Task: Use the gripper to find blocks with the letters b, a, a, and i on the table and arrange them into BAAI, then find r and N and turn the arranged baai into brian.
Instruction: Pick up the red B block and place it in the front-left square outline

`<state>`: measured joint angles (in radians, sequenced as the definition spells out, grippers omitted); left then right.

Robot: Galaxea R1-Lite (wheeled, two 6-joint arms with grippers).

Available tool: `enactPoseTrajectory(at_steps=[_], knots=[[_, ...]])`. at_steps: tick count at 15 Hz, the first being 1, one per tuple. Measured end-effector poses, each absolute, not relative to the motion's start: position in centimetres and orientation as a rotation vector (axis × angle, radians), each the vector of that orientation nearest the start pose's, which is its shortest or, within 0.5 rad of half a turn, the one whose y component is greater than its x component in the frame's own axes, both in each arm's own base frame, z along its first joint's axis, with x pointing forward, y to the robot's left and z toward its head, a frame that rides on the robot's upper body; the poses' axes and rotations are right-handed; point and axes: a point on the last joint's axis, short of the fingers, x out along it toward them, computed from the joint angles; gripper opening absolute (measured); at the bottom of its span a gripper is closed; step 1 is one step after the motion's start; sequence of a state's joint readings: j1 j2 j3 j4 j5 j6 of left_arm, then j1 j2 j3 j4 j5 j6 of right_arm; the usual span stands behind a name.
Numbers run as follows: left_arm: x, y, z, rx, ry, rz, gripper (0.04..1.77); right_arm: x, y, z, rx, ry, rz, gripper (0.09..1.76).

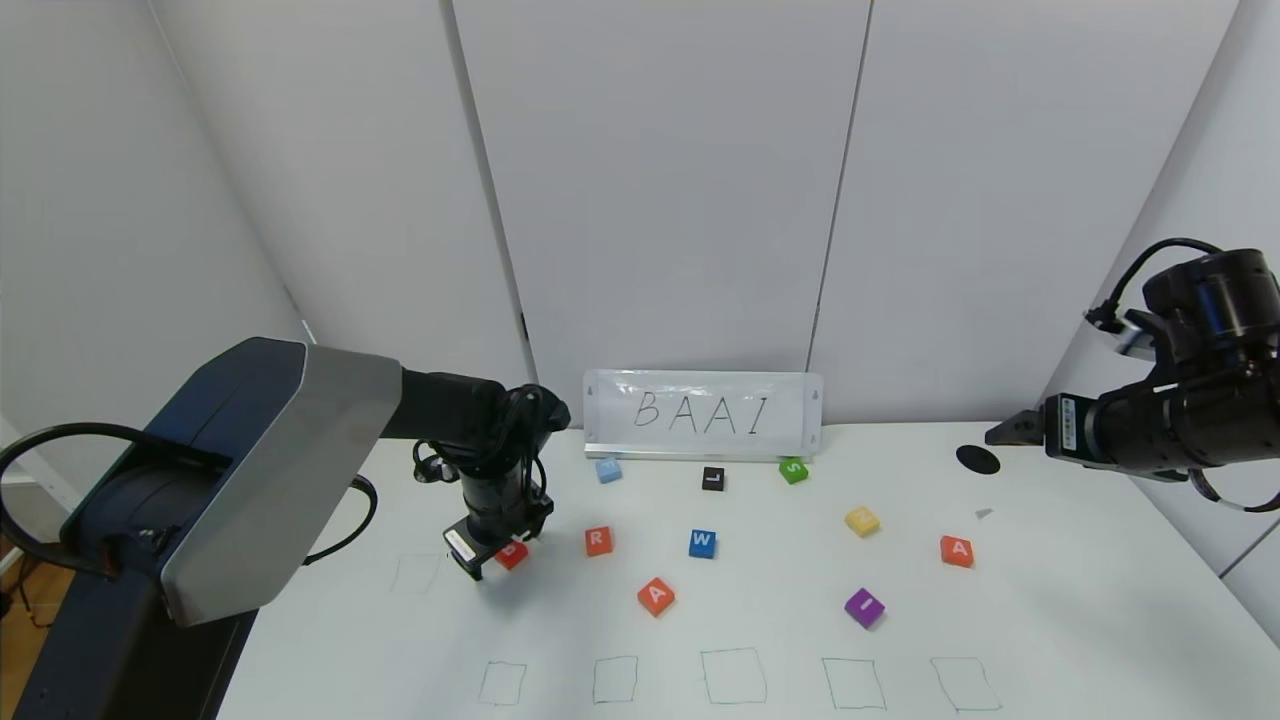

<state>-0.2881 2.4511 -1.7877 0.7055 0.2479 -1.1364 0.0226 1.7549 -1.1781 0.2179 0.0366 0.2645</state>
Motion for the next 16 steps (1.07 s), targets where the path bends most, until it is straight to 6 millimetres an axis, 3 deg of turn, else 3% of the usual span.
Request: enactPoseTrajectory(at_steps=[2,7,16], knots=[[41.92,-11.87,4.31,-0.604,1.146,0.69,1.06,31.48,0.79,18.93,0.256,0.799,-0.05,1.71],[41.91,-11.91,4.19,-0.601,1.149,0.692,0.52,31.52,0.77,18.92,0.257,0.799,-0.05,1.71],[41.21,-11.9,5.1,-0.585,1.164,0.689,0.52,31.55,0.76,18.96,0.257,0.797,-0.05,1.71]])
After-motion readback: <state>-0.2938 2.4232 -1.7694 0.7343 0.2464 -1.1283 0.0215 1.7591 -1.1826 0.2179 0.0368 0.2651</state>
